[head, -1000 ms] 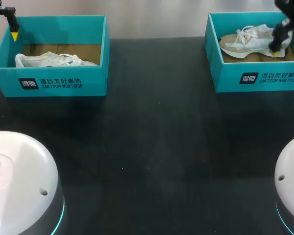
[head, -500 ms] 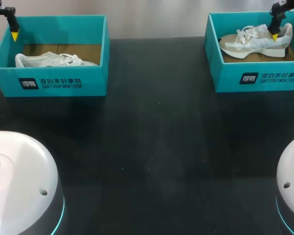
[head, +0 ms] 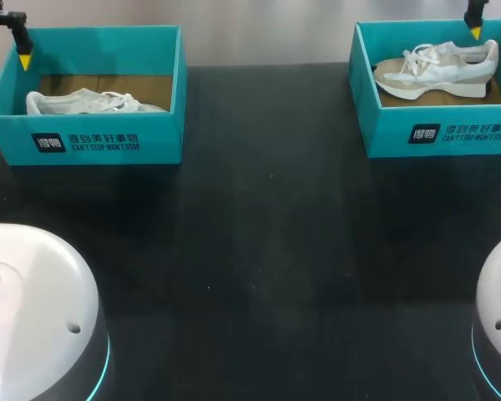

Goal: Take the shoe out of the shoebox, open the shoe tongue, remove and reinsert the insole, then place the shoe into the shoebox

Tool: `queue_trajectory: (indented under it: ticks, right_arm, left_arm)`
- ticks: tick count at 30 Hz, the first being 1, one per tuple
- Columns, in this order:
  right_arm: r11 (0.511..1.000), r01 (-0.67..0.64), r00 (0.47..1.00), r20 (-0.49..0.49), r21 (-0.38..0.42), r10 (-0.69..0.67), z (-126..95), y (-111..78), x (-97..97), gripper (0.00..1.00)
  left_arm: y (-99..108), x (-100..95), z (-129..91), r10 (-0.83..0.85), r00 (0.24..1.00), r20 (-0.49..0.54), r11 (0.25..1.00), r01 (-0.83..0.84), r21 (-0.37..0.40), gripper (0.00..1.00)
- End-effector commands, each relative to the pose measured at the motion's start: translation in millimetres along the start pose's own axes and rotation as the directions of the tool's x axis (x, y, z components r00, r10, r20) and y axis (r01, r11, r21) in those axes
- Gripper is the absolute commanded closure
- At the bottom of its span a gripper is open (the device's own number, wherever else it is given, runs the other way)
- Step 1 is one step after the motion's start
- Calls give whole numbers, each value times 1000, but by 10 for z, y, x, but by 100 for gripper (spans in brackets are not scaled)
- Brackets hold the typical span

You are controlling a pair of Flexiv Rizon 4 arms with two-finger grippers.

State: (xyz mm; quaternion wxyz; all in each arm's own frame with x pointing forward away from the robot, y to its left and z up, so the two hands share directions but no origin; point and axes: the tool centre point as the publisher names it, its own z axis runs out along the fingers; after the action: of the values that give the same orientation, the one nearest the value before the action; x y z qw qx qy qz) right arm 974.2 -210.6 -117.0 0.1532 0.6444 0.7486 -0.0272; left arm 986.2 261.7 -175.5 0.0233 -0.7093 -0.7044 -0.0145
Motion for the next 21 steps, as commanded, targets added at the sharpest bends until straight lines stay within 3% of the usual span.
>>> queue_trajectory:
  ticks: [1, 17, 21]
  right_arm:
    - [997, -51, 998, -20, 65, 53, 102, 417, -115, 0]
    - [997, -51, 998, -20, 65, 53, 102, 417, -115, 0]
    - [993, -106, 994, -35, 45, 108, 448, 678, -180, 0]
  left_arm:
    - [-18, -4, -4, 0, 1000, -2, 1000, 0, -4, 0]
    - [-18, -4, -4, 0, 1000, -2, 1000, 0, -4, 0]
    - [-18, -4, -4, 0, 1000, -2, 1000, 0, -4, 0]
